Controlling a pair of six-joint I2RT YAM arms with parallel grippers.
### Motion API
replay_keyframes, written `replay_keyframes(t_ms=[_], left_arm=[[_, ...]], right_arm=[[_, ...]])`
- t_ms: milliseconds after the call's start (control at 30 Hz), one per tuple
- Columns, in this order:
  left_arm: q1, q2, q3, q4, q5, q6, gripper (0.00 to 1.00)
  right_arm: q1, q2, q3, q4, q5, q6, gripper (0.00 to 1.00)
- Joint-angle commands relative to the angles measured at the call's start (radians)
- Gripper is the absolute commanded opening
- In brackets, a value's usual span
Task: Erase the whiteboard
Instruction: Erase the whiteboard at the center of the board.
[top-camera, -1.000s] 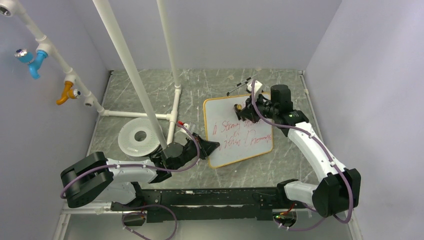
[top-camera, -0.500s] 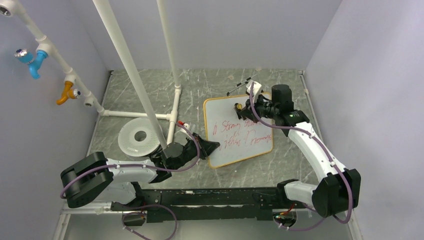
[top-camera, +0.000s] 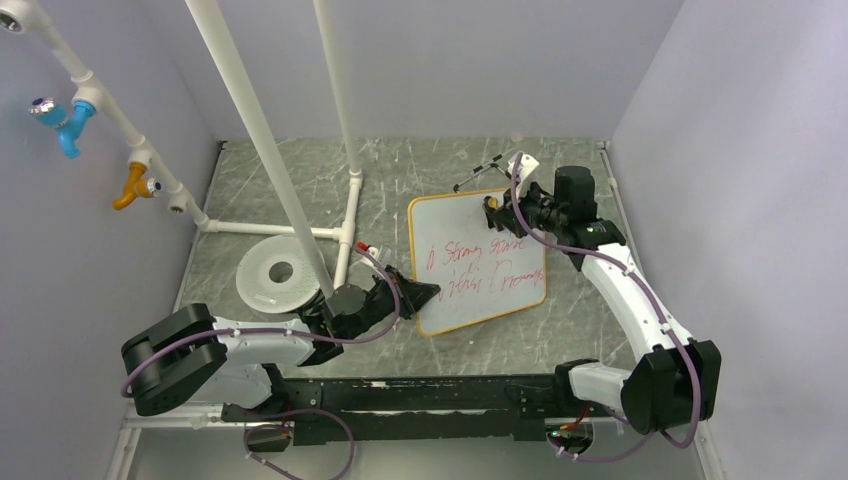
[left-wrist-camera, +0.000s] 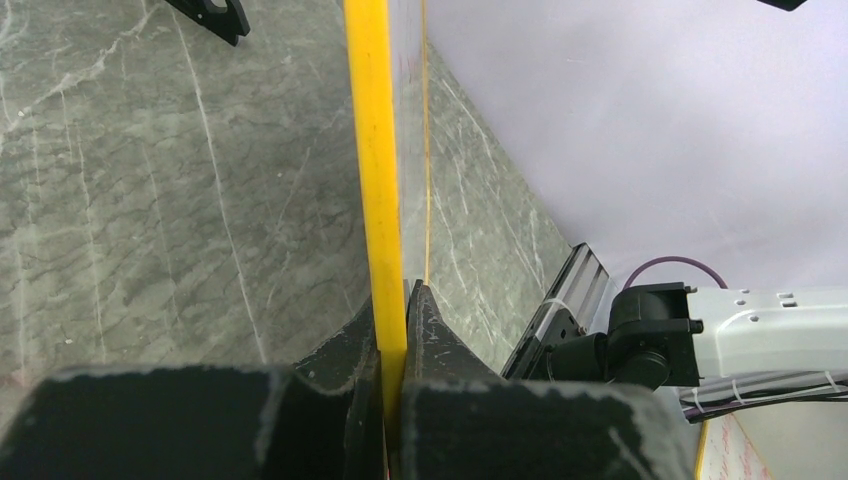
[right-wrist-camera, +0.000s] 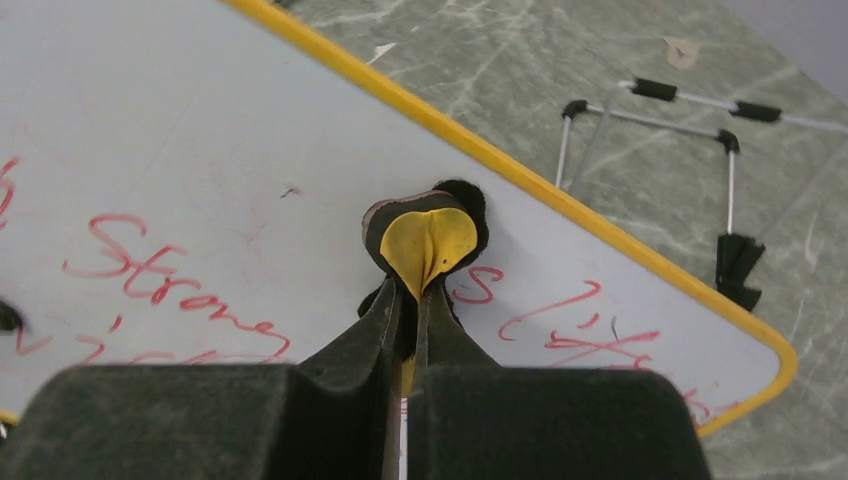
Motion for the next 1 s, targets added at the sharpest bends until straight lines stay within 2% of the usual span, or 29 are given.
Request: replay_keyframes(t_ms=[0, 100, 267, 367, 467, 633, 667, 733, 833, 967], left_arm=[[-0.024, 0.025, -0.014, -0.1, 0.153, 0.175, 0.0], [-0.024, 0.024, -0.011, -0.107, 0.155, 0.177, 0.0], [-0.025, 0.027, -0.012, -0.104, 0.159, 0.178, 0.0], [-0.025, 0.027, -0.011, -0.102, 0.162, 0.18, 0.0], [-0.025, 0.028, -0.012, -0.099, 0.164, 0.18, 0.0], [-0.024, 0.032, -0.006, -0.1, 0.169, 0.182, 0.0], [-0.024, 0.033, -0.005, -0.102, 0.17, 0.183, 0.0], [-0.024, 0.029, -0.003, -0.105, 0.168, 0.182, 0.0], [-0.025, 0.027, -0.004, -0.108, 0.17, 0.182, 0.0], [-0.025, 0.024, -0.002, -0.111, 0.173, 0.185, 0.0]], right_arm=[[0.03, 0.016, 0.013, -0.117, -0.28, -0.173, 0.0], [0.045, 0.014, 0.013, -0.1, -0.258, -0.147, 0.0], [0.01, 0.011, 0.001, 0.044, 0.077, 0.026, 0.0], [-0.015, 0.004, -0.011, 0.07, 0.139, 0.054, 0.0], [-0.021, 0.005, -0.011, 0.053, 0.098, 0.035, 0.0], [0.007, 0.0, 0.005, -0.04, -0.22, -0.068, 0.0], [0.01, -0.001, 0.009, -0.041, -0.233, -0.057, 0.0], [0.006, 0.002, 0.021, 0.008, -0.148, 0.021, 0.0], [-0.019, 0.002, 0.008, 0.096, 0.107, 0.141, 0.0], [-0.037, 0.002, -0.014, 0.133, 0.278, 0.172, 0.0]])
